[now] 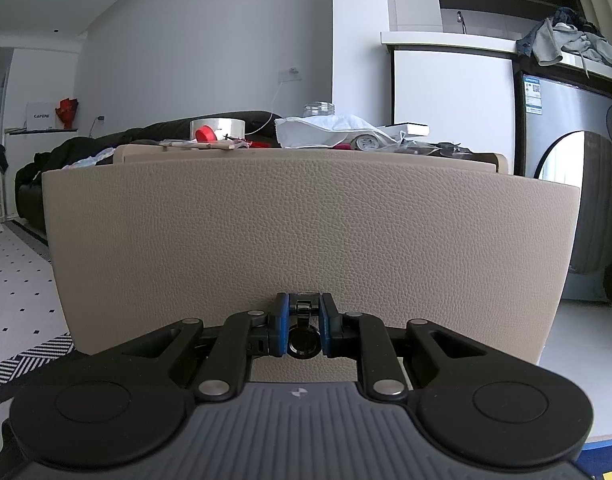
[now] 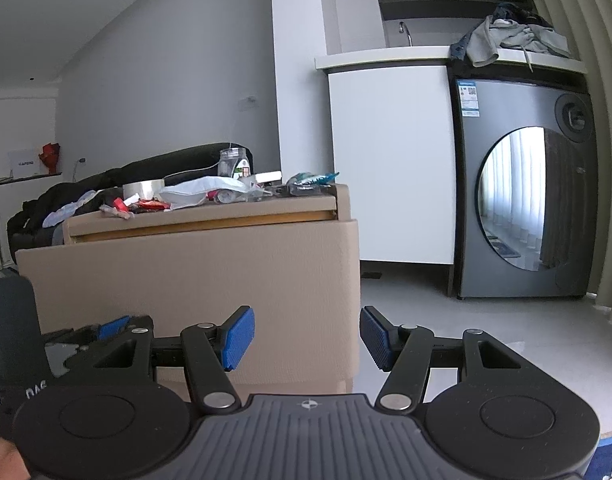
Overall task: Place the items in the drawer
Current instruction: 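Pull the lower drawer outward by its handle with the left gripper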
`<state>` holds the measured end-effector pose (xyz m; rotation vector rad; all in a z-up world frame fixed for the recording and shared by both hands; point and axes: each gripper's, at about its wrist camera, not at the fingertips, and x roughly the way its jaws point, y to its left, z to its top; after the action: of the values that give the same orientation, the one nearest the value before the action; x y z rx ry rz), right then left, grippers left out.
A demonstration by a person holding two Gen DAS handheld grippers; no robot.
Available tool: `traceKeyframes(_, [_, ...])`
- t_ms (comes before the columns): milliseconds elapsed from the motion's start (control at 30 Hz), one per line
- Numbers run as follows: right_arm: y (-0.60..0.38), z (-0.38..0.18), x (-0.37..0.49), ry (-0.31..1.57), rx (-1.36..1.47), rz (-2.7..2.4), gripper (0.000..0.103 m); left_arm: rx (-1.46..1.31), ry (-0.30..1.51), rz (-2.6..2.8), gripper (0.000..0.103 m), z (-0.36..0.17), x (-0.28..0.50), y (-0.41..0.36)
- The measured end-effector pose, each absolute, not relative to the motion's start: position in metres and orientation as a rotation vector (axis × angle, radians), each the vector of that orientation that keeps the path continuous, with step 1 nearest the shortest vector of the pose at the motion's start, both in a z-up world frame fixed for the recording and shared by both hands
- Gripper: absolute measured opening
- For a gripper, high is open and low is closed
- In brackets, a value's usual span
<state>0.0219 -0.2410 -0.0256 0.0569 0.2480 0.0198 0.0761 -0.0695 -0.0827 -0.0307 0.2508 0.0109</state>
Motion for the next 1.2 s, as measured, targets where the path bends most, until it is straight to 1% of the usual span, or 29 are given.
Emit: traceKeyframes(1200, [-0.243, -0.005, 0.002, 0.182, 0.072, 0.034, 0.062, -0.037, 0.277, -0.013, 0.017, -0.077, 0.010, -0.062])
